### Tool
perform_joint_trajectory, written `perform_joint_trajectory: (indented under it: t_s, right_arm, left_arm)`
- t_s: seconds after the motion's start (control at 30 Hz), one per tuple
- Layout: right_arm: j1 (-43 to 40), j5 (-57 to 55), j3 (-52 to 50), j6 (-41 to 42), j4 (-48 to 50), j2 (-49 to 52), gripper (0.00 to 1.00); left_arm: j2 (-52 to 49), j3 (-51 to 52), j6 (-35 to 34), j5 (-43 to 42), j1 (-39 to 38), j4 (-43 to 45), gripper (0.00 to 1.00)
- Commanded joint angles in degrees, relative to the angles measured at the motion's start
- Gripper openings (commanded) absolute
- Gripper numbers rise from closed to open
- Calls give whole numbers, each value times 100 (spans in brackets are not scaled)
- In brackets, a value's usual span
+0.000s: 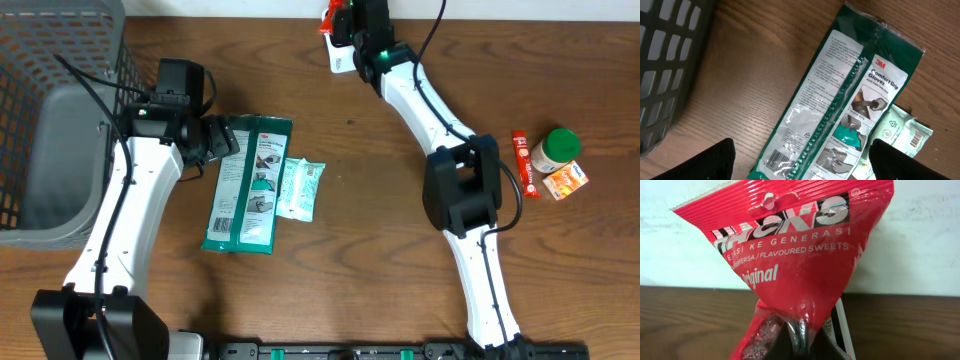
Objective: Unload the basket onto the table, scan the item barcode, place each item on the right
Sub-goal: 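Hold the bag in front of the scanner, shifting it slightly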
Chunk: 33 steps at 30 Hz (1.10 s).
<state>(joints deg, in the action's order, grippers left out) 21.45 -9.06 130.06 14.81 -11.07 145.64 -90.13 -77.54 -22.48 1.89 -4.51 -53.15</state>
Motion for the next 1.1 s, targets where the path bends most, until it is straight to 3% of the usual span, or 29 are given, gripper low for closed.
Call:
perform_joint_trajectory:
  t_s: [0.0, 0.53, 0.83, 1.07]
  right_arm:
    - [-50, -299, 42, -52, -166, -291, 1]
    - [-59, -420, -70, -57, 33, -103, 1]
    - [-13, -369, -68, -181, -260, -1298, 1]
    - [24, -507, -68, -175, -1663, -2337, 1]
  left_arm:
    - [24, -90, 31, 74, 22, -17, 86]
    - [24, -90, 31, 74, 22, -17, 86]
    - [24, -90, 31, 74, 22, -17, 86]
    - [24, -90, 31, 72, 22, -17, 86]
